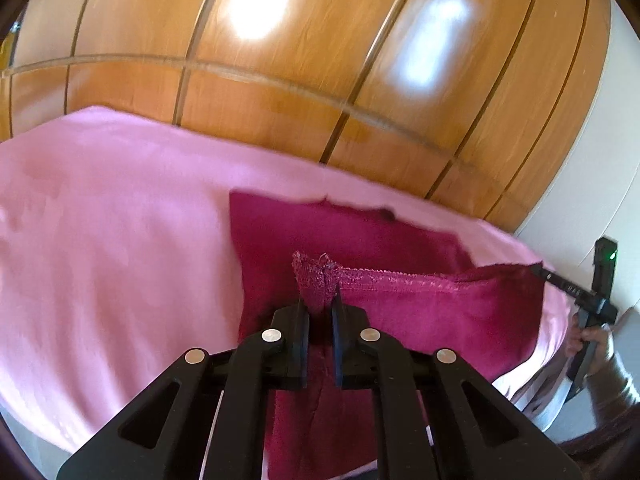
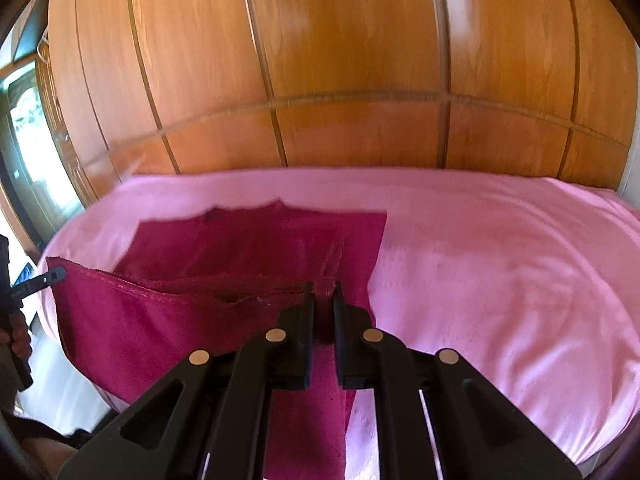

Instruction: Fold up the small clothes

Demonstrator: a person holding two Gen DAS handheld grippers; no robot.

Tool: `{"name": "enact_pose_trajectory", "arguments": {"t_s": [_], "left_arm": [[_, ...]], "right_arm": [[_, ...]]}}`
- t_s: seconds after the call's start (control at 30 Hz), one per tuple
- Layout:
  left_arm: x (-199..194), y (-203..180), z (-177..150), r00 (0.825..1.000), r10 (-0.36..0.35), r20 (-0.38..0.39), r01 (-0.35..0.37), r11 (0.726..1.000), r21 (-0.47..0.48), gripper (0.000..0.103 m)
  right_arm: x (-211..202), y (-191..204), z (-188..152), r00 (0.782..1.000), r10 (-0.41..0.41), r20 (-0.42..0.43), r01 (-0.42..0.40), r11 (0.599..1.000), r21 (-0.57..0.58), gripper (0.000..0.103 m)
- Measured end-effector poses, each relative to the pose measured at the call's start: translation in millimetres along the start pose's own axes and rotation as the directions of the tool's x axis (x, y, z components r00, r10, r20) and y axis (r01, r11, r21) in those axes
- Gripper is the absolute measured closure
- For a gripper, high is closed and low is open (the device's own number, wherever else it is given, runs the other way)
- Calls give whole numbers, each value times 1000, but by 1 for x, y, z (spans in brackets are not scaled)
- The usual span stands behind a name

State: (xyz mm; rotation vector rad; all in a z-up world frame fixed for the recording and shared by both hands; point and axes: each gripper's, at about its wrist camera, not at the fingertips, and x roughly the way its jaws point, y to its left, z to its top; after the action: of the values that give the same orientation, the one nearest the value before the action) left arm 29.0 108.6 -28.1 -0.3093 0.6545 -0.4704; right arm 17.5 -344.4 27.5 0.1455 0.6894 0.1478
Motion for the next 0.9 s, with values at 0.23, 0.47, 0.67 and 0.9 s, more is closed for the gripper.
{"name": "enact_pose_trajectory", "arguments": {"t_s": [0.23,0.47,0.67,0.9], "left_arm": [[25,1,36,997,45,59,-45,999,6,96],[67,12,75,992,107,74,-105,994,-26,96],[114,22,100,984,177,37,-176,984,-38,96],[173,45,114,964,261,-43,-264,961,-85,96]], "right_arm": [[29,-14,32,999,-7,41,4,999,51,96],[78,-19,69,997,-50,53,47,997,66,96],[138,-30,92,995,-100,8,98,989,109,96],[212,-49,91,977,-186,-107,199,971,130,96]]}}
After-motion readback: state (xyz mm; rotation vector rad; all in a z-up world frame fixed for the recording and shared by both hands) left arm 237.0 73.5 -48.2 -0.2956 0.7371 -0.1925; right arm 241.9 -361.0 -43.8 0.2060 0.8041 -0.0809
